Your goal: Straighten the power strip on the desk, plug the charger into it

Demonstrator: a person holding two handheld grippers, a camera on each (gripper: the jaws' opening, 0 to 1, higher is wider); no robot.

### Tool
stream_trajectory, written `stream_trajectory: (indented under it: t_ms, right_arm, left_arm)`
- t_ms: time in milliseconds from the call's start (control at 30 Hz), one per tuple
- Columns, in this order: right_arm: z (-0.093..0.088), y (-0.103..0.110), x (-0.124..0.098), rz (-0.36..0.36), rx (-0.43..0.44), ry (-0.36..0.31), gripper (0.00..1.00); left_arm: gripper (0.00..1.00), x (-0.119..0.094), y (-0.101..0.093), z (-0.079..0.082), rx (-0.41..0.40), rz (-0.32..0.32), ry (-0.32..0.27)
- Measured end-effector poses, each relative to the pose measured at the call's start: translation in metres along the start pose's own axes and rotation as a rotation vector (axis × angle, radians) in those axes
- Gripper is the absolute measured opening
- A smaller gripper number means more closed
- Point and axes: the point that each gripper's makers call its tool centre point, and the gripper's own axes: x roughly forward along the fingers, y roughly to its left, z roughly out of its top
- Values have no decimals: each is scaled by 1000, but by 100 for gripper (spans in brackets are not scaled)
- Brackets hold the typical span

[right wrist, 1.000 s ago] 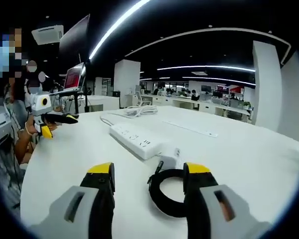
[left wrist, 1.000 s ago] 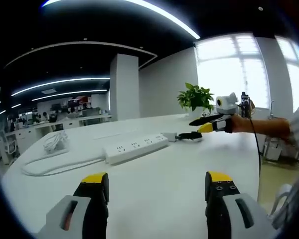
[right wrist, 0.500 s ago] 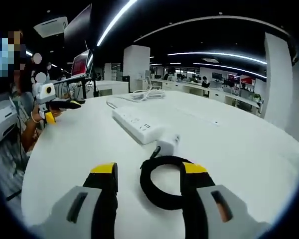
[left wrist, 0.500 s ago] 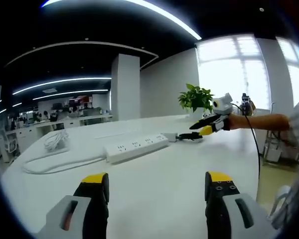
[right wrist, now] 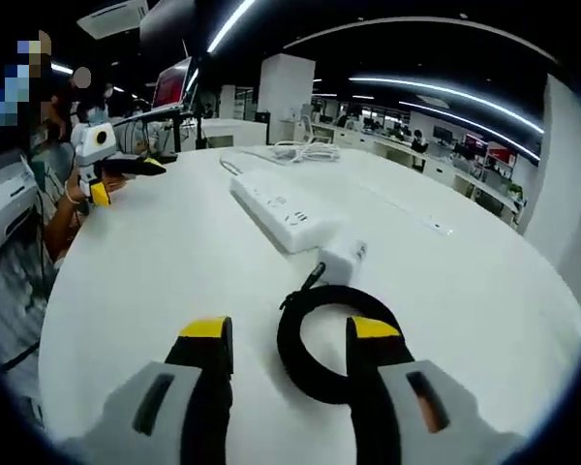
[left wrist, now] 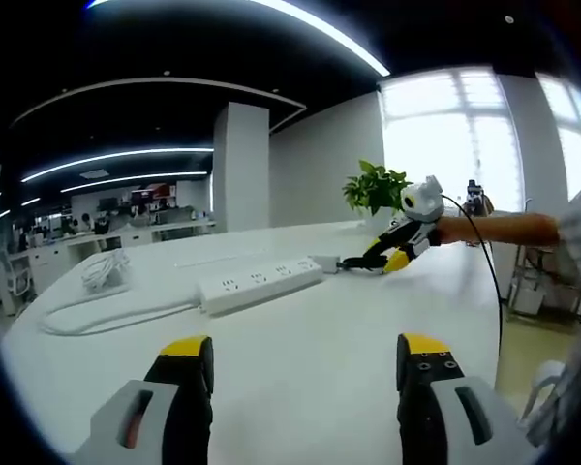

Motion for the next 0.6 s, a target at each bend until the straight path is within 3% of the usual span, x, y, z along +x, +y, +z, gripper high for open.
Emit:
stream_trajectory:
  t_ms: [133,400,600]
  right_arm:
    - [-3,-1,0,13,-46,64,38]
    - [-3,-2,1,66,-21,147,32]
    - [-14,4,4,111,-28,231,31]
  left_arm:
    - [78,0,-1,1,1,-2,1]
    - [76,-2,0,1,-1,7,-5]
    - [76,-5,-1,-1,4,-1,0]
